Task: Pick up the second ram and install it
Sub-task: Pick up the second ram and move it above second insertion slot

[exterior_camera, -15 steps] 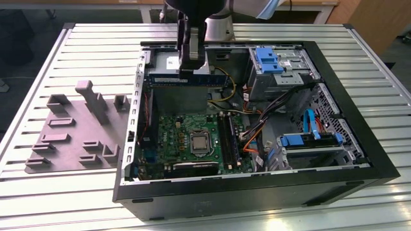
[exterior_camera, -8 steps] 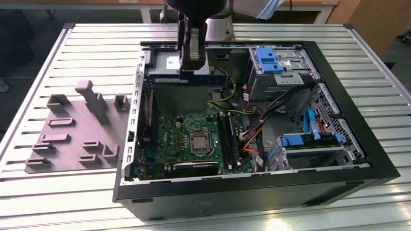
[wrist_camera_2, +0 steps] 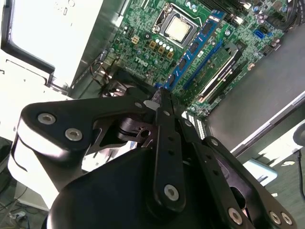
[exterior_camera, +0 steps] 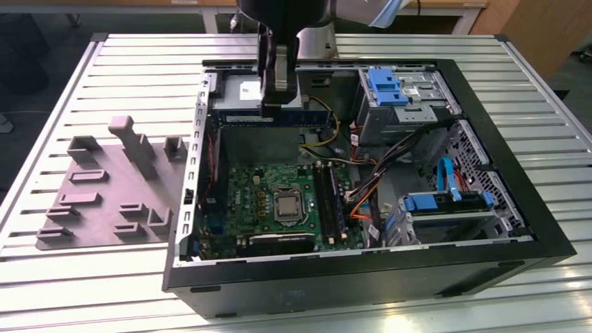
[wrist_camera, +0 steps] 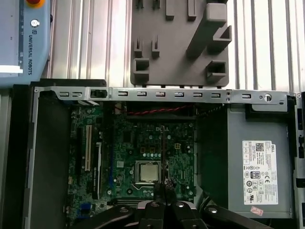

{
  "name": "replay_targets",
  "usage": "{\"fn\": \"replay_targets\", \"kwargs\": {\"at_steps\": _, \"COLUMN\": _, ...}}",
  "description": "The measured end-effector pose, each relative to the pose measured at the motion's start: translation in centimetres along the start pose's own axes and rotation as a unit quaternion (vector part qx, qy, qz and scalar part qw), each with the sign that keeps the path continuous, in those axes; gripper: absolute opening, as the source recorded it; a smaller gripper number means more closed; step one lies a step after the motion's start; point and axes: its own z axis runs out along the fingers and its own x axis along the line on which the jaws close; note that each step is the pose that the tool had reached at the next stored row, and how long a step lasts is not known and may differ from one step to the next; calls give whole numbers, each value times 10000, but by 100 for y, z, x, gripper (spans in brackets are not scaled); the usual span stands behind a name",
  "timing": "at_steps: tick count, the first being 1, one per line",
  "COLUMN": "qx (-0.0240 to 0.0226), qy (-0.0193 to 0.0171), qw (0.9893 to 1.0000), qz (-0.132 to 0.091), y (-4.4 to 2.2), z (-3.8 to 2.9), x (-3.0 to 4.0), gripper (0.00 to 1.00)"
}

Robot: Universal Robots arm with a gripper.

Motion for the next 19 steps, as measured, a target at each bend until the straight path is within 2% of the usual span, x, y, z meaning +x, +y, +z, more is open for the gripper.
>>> {"fn": "replay_targets", "kwargs": {"at_steps": 1, "qx": 45, "qy": 0, "qw": 10000, "qz": -3, "y": -2, "z": 21, "x": 0, "gripper": 11}}
{"fn": "replay_targets", "kwargs": {"at_steps": 7, "qx": 113, "qy": 0, "qw": 9999, "qz": -5, "y": -11, "z": 59, "x": 1, "gripper": 11}}
{"fn": "replay_targets", "kwargs": {"at_steps": 19, "qx": 132, "qy": 0, "qw": 9999, "qz": -6, "y": -107, "z": 106, "x": 3, "gripper": 11}}
